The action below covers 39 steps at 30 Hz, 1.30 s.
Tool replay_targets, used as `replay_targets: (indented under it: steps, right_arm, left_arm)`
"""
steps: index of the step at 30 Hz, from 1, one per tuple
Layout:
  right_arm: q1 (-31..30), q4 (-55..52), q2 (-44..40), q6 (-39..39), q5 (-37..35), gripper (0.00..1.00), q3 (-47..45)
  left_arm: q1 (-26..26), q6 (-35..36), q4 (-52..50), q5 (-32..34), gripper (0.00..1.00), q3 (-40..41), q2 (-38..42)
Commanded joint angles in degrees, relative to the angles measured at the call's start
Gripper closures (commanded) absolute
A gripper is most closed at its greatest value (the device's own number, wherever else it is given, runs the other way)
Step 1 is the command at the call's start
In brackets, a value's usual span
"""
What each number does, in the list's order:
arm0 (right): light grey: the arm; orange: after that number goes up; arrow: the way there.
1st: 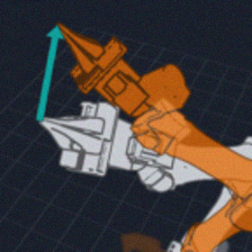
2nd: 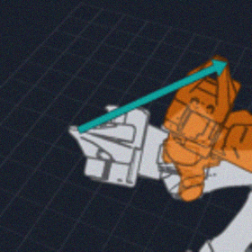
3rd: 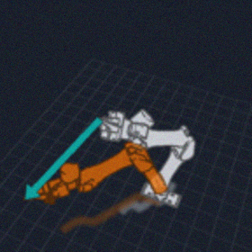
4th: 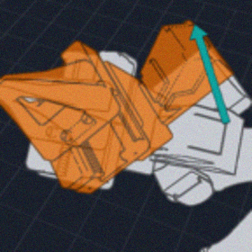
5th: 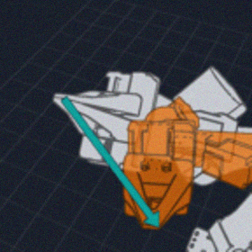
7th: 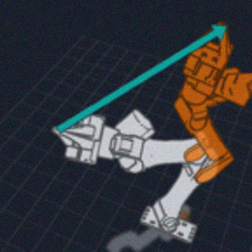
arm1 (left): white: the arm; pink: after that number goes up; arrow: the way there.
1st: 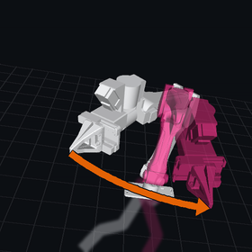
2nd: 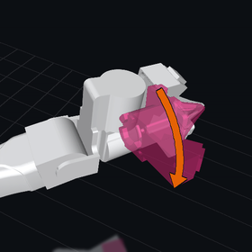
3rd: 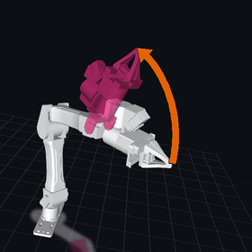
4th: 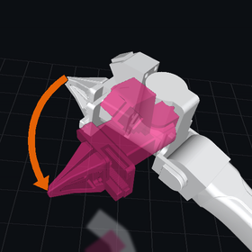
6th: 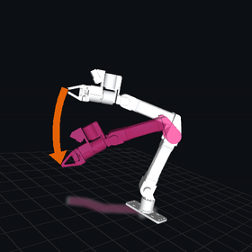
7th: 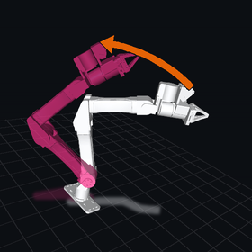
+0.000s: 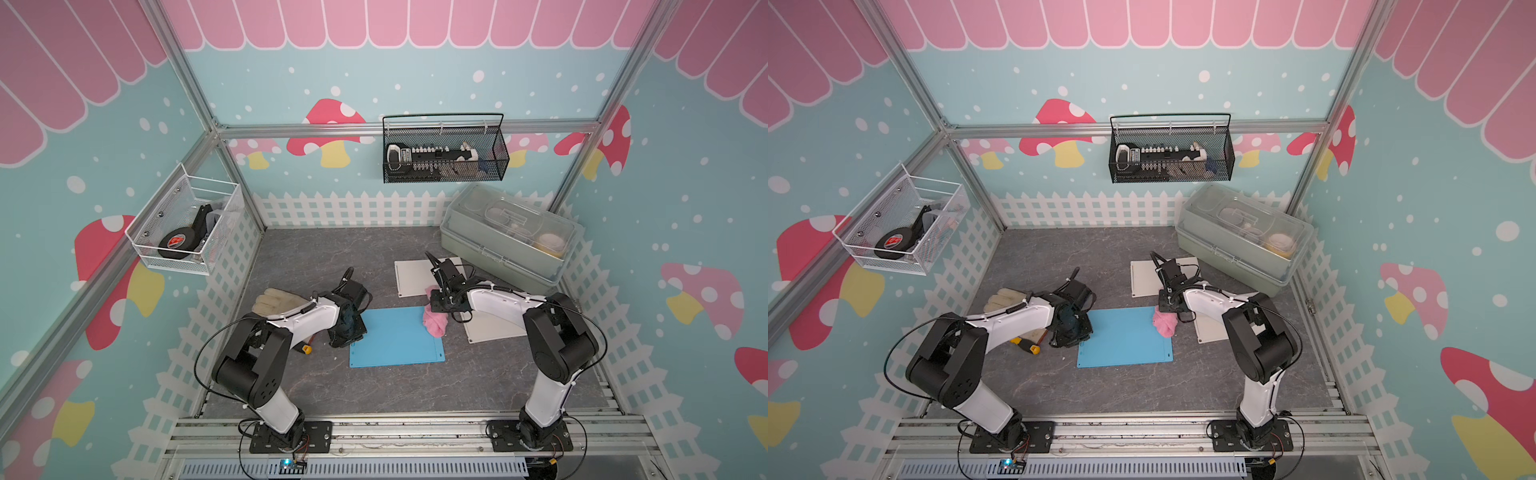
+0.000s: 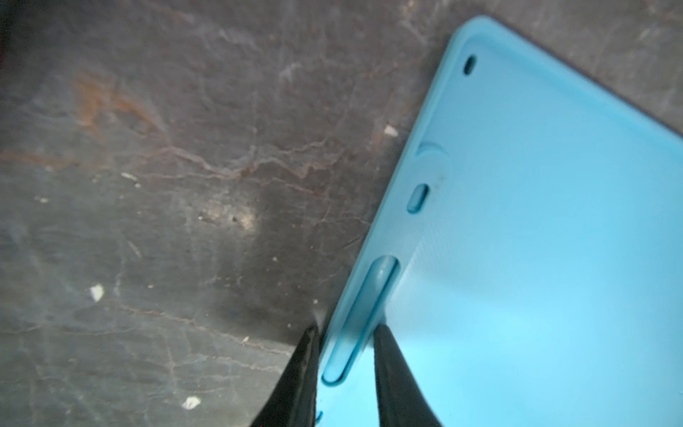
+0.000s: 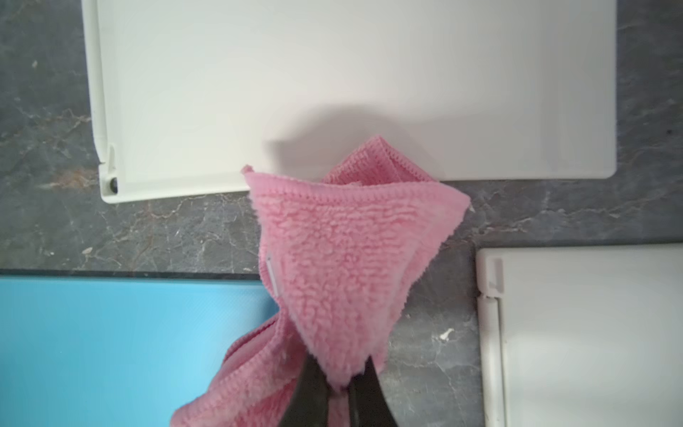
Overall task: Wipe the drawing tablet
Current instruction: Wipe the dirt from the drawing tablet.
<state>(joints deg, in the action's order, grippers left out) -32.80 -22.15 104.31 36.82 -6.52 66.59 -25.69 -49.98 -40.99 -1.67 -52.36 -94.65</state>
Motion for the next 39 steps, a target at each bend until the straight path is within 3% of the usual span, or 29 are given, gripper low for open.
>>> replay_targets:
  steps: [1,4,7,11,14,16,20,23,27,30,32,35,39]
  right_arm:
    - [-9.0,-1.2,3.3,-1.3,1.3,1.0,4.1]
    - [-13.9,-0.6,8.9,2.3,4.4,1.0,10.0]
    - [-12.7,-0.9,8.9,5.1,3.6,1.0,8.4]
    - [-5.3,-2.1,-0.3,3.5,0.6,1.0,-2.5]
    - [-4.2,-4.2,-6.9,-1.3,-3.5,1.0,-7.9]
    - [-6.8,-3.4,-8.1,-1.8,-2.5,1.0,-9.2]
    - [-18.2,2.5,-4.1,1.2,-1.6,1.0,-5.6]
    - [-20.7,7.7,-0.3,5.6,0.4,1.0,-4.0]
    - [-15.5,3.9,-1.0,7.4,-1.7,1.0,-6.9]
    - [-8.8,0.7,-7.4,7.6,-4.4,1.0,-14.7]
    - [-7.4,-1.0,-12.4,5.7,-7.2,1.0,-18.1]
    - [-10.7,0.0,-13.8,5.0,-4.8,1.0,-17.5]
    - [-19.1,5.0,-4.2,8.1,1.8,1.0,-8.1]
  left_arm:
    - [-0.5,-1.1,-0.8,1.2,0.74,4.9,-5.8]
    - [-0.5,-1.6,-0.1,0.6,0.74,5.2,-5.5]
    - [-0.5,-2.1,0.4,0.2,0.74,5.3,-5.3]
    - [-0.5,-2.6,0.8,-0.3,0.74,5.5,-5.4]
    - [-0.5,-3.1,1.4,-0.8,0.75,5.9,-5.5]
    - [-0.5,-3.4,1.9,-1.2,0.75,6.4,-5.3]
    - [-0.5,-4.2,2.7,-2.1,0.75,7.0,-5.2]
    - [-0.5,-4.7,3.3,-2.7,0.75,7.5,-5.0]
    - [-0.5,-4.9,3.5,-2.7,0.75,7.5,-4.9]
    - [-0.5,-4.9,3.5,-2.7,0.76,7.4,-4.9]
    - [-0.5,-5.0,3.5,-2.8,0.76,7.4,-4.8]
    - [-0.5,-4.9,3.8,-3.0,0.76,7.4,-4.9]
    - [-0.5,-4.5,4.2,-3.3,0.76,7.4,-5.5]
